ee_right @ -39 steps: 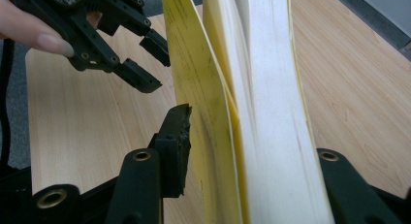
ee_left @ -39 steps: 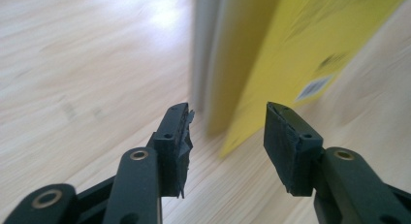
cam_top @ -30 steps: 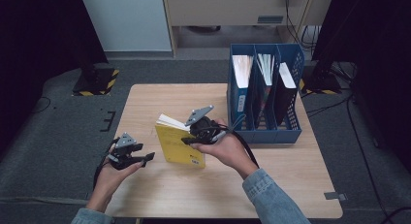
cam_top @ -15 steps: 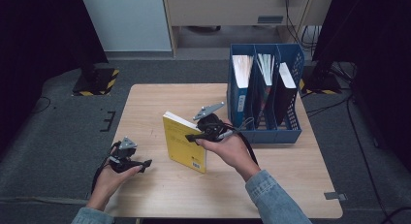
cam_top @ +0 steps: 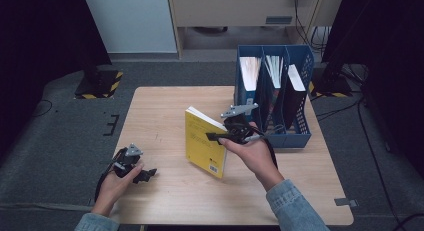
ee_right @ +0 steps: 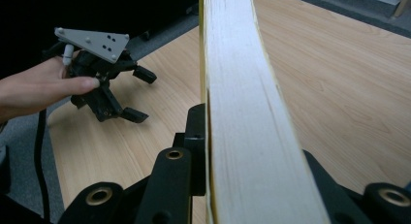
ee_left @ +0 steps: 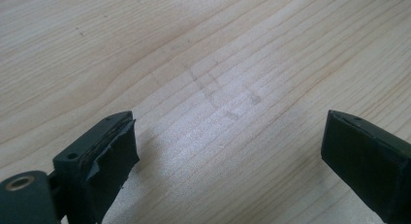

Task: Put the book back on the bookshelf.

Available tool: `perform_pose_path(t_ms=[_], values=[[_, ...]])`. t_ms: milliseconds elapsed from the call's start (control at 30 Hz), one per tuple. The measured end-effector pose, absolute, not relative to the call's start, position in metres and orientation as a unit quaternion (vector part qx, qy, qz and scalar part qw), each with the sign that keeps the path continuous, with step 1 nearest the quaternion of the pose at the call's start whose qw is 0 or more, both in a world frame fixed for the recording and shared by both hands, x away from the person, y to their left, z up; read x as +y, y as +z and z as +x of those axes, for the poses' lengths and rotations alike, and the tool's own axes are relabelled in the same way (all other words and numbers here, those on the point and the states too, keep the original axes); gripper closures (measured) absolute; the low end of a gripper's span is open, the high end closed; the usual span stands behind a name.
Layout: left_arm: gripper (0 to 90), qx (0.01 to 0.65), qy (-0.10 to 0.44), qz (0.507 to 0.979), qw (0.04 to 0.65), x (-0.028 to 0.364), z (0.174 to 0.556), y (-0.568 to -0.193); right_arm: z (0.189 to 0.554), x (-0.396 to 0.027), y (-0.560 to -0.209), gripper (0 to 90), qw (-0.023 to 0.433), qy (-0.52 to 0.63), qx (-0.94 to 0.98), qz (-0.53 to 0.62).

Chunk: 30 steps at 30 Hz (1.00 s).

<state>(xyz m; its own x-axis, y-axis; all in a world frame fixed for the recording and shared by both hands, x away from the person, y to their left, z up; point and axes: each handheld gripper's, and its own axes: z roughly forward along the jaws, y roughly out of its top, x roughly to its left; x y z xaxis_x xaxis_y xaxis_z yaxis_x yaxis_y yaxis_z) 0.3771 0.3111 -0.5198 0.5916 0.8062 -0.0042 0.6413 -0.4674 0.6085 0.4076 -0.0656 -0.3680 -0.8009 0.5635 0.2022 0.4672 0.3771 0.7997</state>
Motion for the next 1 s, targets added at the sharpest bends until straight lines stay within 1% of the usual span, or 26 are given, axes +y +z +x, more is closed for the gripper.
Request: perform_pose_path(t_ms=[200, 400, 500, 800, 1000], values=[[4.5, 0.430, 0.141, 0.848, 0.276, 0.309, 0.377, -0.524, 0.396, -0.090, -0.365, 75.0, 0.064, 0.474, 0.812, 0.335], [2.9, 0.431, 0.143, 0.845, 0.282, 0.312, 0.376, -0.526, 0.386, -0.113, -0.368, 75.0, 0.053, 0.483, 0.801, 0.350], [0.0, 0.429, 0.145, 0.844, 0.287, 0.310, 0.375, -0.528, 0.385, -0.123, -0.371, 75.0, 0.050, 0.486, 0.796, 0.357], [0.0, 0.427, 0.152, 0.840, 0.298, 0.310, 0.373, -0.530, 0.380, -0.156, -0.376, 75.0, 0.038, 0.511, 0.763, 0.395], [0.0, 0.429, 0.152, 0.839, 0.298, 0.310, 0.373, -0.530, 0.371, -0.174, -0.379, 74.9, 0.047, 0.509, 0.753, 0.415]])
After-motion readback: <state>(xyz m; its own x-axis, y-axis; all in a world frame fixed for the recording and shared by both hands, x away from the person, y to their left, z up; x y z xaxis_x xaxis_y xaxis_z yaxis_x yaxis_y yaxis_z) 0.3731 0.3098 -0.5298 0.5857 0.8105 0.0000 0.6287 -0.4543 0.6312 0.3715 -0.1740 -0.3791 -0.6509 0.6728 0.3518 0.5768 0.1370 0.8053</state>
